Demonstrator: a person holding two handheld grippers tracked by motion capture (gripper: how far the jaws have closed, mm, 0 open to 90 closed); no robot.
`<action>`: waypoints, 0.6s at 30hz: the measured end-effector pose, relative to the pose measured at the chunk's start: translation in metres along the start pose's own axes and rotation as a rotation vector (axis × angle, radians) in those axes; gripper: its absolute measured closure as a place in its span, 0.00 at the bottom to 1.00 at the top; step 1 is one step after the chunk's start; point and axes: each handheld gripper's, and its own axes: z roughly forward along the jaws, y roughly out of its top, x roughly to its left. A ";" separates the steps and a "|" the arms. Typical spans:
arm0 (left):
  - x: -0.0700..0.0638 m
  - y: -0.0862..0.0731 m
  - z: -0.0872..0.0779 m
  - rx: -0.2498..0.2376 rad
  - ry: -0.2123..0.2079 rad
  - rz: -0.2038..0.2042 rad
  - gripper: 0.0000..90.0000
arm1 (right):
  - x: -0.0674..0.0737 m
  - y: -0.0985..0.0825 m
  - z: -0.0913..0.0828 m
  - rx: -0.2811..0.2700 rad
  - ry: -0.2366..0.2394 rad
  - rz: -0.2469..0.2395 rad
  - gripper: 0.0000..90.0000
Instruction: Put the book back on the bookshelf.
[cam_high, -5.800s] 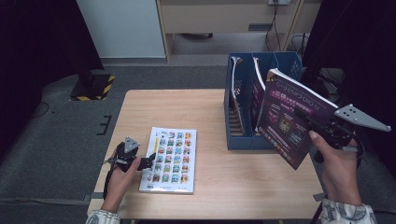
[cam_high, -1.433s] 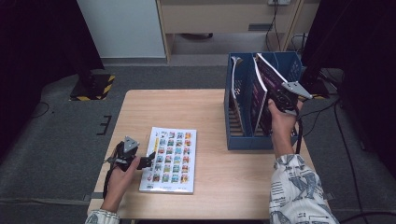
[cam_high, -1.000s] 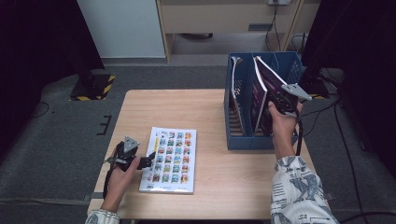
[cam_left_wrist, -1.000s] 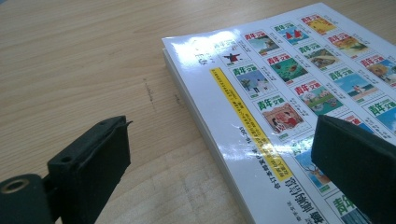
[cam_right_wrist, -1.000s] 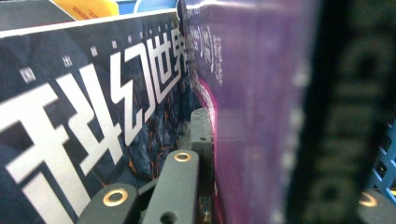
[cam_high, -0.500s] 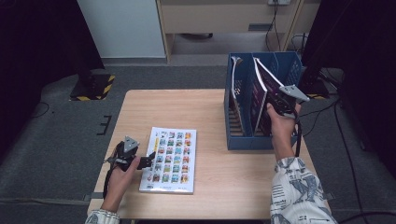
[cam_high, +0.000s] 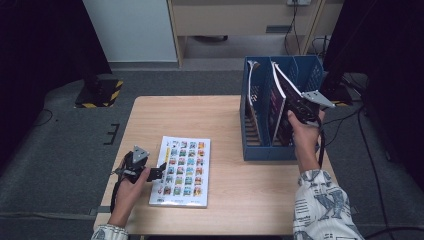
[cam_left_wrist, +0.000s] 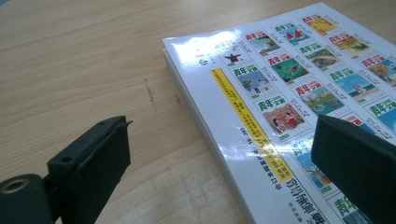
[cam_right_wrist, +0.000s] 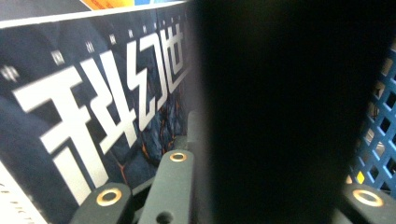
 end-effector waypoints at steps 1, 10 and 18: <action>0.000 0.000 0.000 -0.001 0.000 0.000 0.05 | 0.000 0.001 -0.001 -0.003 0.002 -0.001 0.90; 0.000 0.000 0.001 -0.001 -0.001 0.001 0.05 | 0.002 0.004 0.000 -0.003 -0.001 -0.022 0.93; 0.001 0.000 0.001 -0.004 0.001 -0.005 0.05 | -0.004 0.012 0.001 -0.057 -0.051 0.012 0.93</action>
